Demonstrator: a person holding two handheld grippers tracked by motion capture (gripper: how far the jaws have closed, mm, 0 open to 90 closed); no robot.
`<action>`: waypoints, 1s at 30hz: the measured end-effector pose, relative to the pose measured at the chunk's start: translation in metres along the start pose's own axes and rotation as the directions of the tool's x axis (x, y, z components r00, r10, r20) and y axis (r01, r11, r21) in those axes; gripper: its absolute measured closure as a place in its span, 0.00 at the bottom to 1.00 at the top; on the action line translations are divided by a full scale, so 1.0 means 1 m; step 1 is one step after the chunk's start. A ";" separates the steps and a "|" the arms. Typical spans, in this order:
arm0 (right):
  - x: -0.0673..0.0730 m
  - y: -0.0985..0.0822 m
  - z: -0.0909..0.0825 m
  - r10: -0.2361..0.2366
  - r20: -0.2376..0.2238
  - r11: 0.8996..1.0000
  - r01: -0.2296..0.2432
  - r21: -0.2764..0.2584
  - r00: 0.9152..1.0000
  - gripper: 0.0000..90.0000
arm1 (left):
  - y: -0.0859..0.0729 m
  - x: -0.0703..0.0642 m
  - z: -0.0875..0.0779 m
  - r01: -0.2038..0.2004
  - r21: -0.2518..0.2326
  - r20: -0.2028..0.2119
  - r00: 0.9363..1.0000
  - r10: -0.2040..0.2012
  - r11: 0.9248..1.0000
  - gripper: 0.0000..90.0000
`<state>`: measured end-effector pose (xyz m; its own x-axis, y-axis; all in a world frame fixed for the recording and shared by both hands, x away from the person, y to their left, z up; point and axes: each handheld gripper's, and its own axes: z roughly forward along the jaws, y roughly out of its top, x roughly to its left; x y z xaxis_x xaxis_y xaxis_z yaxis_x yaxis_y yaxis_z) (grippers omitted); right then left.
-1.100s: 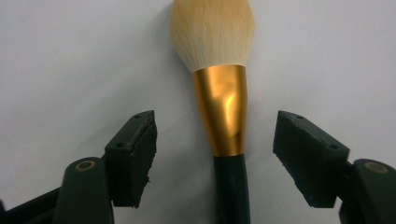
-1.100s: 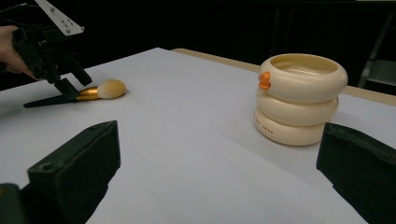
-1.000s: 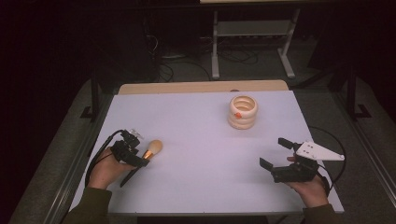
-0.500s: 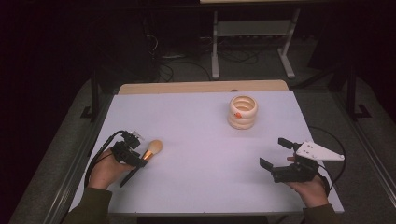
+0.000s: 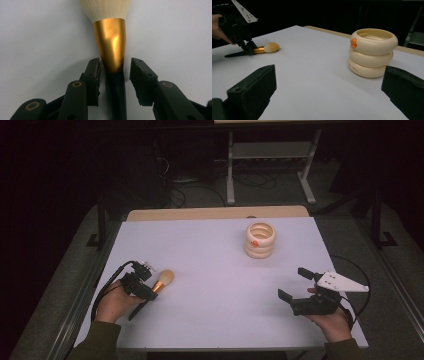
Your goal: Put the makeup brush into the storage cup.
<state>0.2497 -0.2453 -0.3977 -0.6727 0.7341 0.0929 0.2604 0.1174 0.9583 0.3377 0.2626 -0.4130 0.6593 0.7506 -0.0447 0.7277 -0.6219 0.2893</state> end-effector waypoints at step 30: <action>0.000 0.000 0.001 0.010 -0.002 1.000 -0.010 -0.001 1.000 0.00 | 0.002 -0.002 0.004 0.009 0.033 -0.035 0.999 -0.008 0.999 0.80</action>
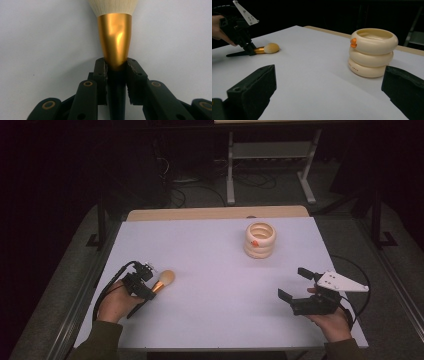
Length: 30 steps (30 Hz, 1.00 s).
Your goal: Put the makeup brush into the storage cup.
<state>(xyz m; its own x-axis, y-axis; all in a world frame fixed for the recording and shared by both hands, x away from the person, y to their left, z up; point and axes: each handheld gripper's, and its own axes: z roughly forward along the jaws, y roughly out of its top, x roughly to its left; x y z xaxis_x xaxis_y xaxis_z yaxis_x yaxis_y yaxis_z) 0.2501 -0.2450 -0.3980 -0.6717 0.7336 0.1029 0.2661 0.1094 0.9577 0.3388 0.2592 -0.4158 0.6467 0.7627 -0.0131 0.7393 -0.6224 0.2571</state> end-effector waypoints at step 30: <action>0.000 0.000 -0.001 -0.001 0.001 1.000 0.001 -0.003 1.000 0.00 | -0.006 0.007 -0.016 -0.006 -0.157 0.081 0.997 0.018 0.988 0.81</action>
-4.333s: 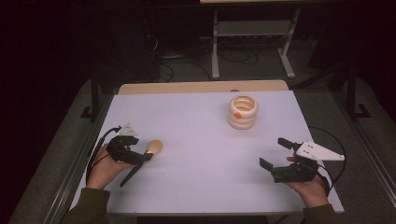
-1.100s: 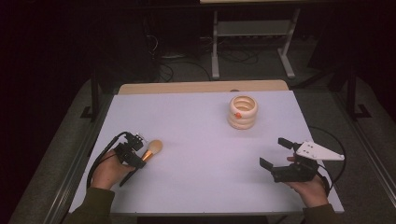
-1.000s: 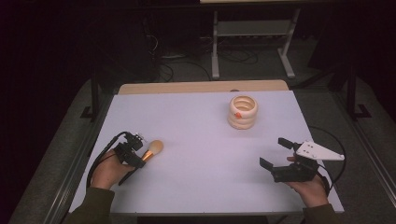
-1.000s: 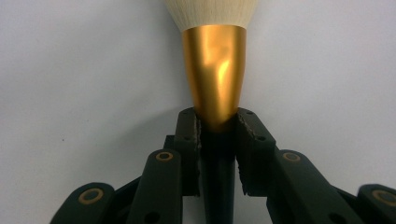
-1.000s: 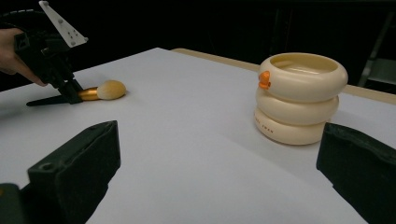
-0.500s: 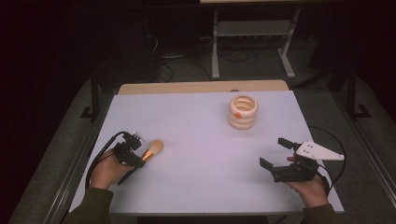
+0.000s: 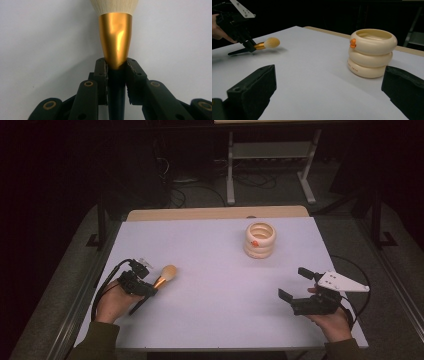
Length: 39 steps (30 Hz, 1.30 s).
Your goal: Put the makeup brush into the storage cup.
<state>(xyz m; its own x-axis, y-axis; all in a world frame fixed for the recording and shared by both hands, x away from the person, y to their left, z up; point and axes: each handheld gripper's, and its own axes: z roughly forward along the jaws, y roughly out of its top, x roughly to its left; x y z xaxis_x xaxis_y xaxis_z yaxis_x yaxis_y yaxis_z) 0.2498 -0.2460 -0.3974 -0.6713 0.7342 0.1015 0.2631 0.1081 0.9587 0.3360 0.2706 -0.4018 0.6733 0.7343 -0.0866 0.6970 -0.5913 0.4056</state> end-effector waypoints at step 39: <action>0.002 0.001 0.002 0.007 0.000 1.000 -0.007 -0.001 1.000 0.00 | 0.011 -0.037 -0.022 0.003 -0.440 0.116 0.992 0.053 0.898 0.81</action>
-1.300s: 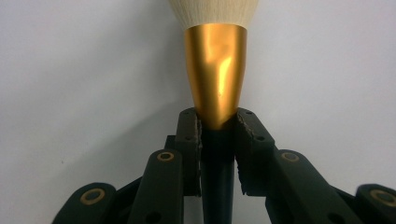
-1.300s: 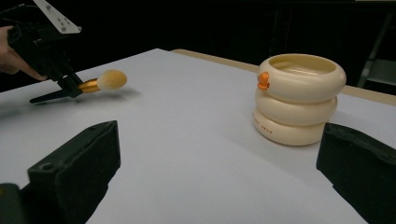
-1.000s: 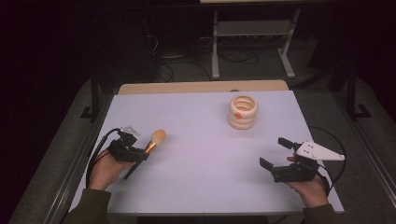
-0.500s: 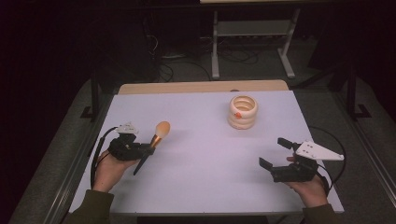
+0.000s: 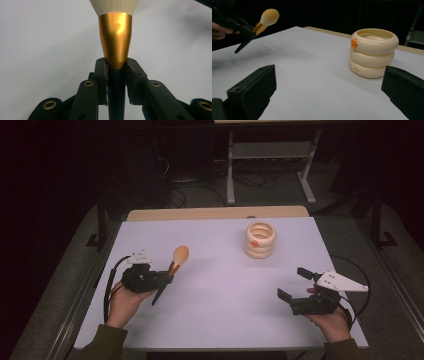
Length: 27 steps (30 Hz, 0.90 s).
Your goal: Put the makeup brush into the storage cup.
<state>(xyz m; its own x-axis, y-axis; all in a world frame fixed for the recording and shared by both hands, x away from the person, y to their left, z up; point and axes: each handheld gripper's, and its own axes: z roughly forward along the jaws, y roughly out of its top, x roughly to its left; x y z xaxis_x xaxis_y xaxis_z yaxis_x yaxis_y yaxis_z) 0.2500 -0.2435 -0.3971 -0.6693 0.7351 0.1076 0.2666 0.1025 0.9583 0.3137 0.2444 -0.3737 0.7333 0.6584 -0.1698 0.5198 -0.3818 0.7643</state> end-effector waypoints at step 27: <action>0.003 0.000 0.006 0.070 -0.001 0.998 -0.070 -0.001 0.998 0.00 | 0.015 -0.045 0.028 -0.085 -0.077 0.011 0.996 0.086 0.993 0.81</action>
<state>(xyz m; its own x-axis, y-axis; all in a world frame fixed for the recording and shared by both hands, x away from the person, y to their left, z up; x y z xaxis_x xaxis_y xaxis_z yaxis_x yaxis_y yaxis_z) 0.2522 -0.2373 -0.3979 -0.6500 0.7396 0.1747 0.3119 0.0501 0.9488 0.3003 0.1912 -0.3720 0.7801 0.6157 -0.1106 0.4205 -0.3852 0.8215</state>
